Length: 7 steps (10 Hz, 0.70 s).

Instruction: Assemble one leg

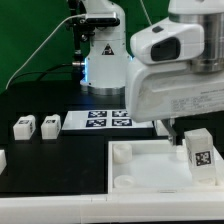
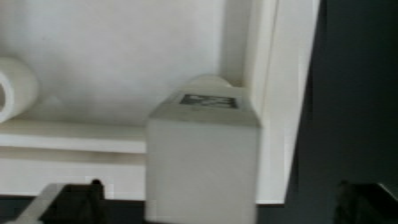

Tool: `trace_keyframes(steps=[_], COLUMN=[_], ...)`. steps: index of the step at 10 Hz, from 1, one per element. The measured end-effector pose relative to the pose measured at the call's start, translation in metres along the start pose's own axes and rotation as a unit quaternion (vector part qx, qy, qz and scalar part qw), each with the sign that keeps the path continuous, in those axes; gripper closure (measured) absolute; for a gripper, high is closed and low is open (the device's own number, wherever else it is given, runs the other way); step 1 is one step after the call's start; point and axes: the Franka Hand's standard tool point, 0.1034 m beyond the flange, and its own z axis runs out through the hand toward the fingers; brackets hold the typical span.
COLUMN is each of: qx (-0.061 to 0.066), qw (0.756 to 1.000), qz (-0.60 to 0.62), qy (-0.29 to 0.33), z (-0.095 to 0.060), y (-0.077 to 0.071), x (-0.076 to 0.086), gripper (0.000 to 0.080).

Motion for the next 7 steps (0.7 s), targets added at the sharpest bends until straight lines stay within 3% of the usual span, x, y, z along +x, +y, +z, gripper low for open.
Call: trace_keyframes(steps=[1,3,4,5,7], qx=[0.0,-0.001,0.0,0.0,0.0], qw=[1.0,1.0,1.0,1.0,1.0], qz=[0.0,0.0,0.011,0.016,0.018], qy=[0.0,-0.001,-0.001,-0.001,-0.001], z=[-0.0006,0.0,-0.0002,-0.0001,-0.0001], y=[-0.0003,0.0001,-0.0002,-0.0001,-0.0001], x=[0.0,-0.0002,0.0,-0.0001,0.0], gripper=[0.0151,0.0378,0.0378,0.0509,0.0509])
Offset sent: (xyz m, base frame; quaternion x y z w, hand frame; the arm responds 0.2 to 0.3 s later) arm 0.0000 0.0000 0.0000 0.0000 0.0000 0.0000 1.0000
